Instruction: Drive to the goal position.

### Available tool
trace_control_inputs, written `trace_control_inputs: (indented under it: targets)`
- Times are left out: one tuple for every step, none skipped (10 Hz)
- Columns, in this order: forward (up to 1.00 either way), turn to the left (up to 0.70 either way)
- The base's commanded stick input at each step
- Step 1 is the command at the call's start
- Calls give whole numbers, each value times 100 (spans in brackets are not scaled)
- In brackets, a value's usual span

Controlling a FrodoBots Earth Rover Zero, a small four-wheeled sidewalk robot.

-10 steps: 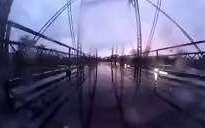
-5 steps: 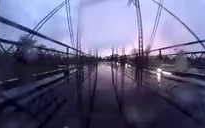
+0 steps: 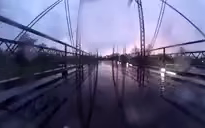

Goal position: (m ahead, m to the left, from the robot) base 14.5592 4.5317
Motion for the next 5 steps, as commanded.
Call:
trace_control_inputs:
  targets:
    - [70,0]
    - [70,0]
    - [70,0]
    - [70,0]
    - [70,0]
